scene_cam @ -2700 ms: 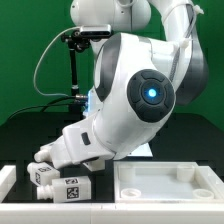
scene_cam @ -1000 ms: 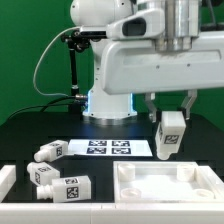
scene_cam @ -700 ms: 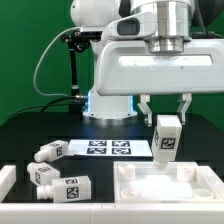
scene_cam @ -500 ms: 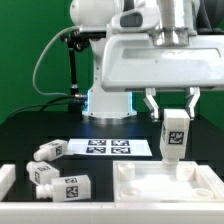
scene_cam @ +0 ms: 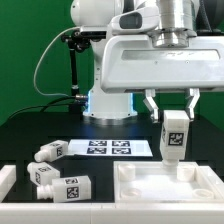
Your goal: Assemble one leg
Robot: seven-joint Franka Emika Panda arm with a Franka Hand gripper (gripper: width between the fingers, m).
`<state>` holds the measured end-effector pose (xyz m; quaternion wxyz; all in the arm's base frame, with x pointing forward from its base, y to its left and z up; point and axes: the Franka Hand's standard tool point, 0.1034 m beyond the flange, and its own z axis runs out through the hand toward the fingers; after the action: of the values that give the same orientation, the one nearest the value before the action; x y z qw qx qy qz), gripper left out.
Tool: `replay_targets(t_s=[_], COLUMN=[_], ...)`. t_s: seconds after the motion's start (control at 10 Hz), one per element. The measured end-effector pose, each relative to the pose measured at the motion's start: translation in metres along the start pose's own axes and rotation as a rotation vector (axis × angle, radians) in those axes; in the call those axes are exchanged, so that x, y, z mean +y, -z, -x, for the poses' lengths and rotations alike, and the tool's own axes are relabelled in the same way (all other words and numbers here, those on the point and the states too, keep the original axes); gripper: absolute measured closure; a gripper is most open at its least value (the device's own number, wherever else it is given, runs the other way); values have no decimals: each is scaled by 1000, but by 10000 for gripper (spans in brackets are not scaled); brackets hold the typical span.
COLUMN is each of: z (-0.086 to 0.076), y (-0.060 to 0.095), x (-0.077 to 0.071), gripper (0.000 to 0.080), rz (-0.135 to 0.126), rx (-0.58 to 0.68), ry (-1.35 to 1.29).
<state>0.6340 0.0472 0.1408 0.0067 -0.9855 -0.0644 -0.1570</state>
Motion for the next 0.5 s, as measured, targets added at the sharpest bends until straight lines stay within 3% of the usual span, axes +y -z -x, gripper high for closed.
replay_targets(t_s=[0.3,0.4,0.5], z=[0,-15,-18], y=[0,4,3], x=[0,-3,-10], gripper=[515,515,515], rz=[0,10,12], rx=[0,98,212], ry=[0,-38,-45])
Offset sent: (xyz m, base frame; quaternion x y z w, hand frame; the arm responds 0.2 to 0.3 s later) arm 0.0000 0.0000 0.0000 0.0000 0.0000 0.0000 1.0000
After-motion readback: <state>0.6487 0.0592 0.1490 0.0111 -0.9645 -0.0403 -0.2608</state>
